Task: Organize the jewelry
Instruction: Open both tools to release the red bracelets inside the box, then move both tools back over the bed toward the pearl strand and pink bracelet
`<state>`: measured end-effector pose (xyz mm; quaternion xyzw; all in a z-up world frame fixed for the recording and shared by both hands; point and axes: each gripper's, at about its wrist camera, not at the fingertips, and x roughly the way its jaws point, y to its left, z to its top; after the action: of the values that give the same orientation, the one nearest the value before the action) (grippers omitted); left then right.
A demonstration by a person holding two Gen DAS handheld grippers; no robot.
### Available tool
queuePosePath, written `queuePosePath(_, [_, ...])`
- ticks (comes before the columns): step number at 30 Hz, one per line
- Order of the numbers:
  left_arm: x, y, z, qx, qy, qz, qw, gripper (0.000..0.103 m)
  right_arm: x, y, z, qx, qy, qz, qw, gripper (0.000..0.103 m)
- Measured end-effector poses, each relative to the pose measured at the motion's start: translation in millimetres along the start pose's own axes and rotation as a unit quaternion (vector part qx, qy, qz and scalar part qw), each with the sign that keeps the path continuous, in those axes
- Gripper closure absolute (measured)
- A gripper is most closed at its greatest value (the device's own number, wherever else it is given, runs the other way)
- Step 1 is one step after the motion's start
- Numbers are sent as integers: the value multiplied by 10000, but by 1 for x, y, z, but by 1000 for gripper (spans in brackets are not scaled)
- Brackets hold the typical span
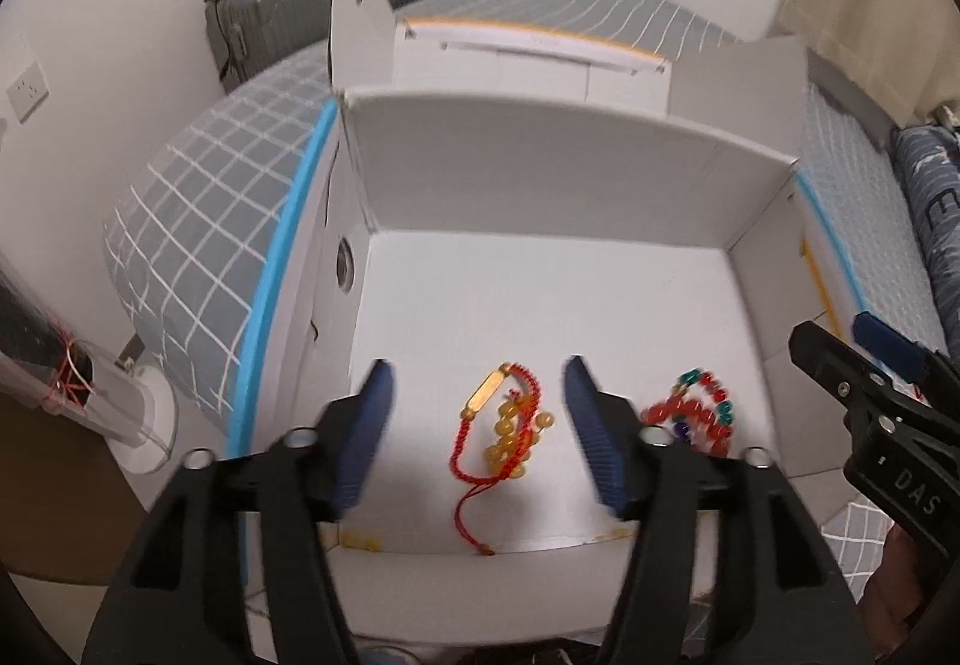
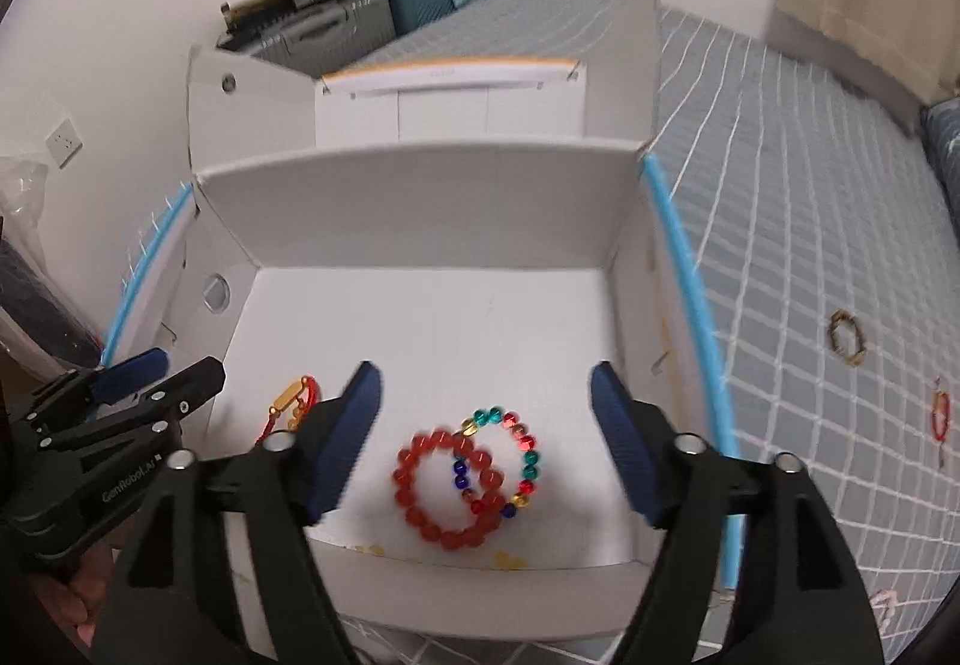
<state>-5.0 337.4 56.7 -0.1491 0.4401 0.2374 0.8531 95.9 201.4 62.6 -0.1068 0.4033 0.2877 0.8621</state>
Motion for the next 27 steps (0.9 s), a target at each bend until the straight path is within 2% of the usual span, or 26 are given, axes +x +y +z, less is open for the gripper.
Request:
queuePosePath(5, [-22, -18, 2, 122, -328, -164, 9993, 14, -37, -23, 0, -74, -395, -256, 9989, 9])
queuePosePath(6, [-25, -22, 2, 162, -387, -231, 9989, 8, -41, -26, -1, -104, -421, -282, 9987, 9])
queuePosePath(7, [-28, -27, 2, 203, -430, -243, 9986, 6, -48, -33, -2, -121, -455, -358, 9983, 9])
queuePosePath(16, [-50, -77, -1, 498, -695, -483, 9952, 6, -91, -96, -24, 367, -641, -608, 9954, 8])
queuePosePath(27, [-61, -181, -20, 1256, -855, -1033, 9830, 6, -119, -184, -67, 972, -593, -1184, 9864, 8])
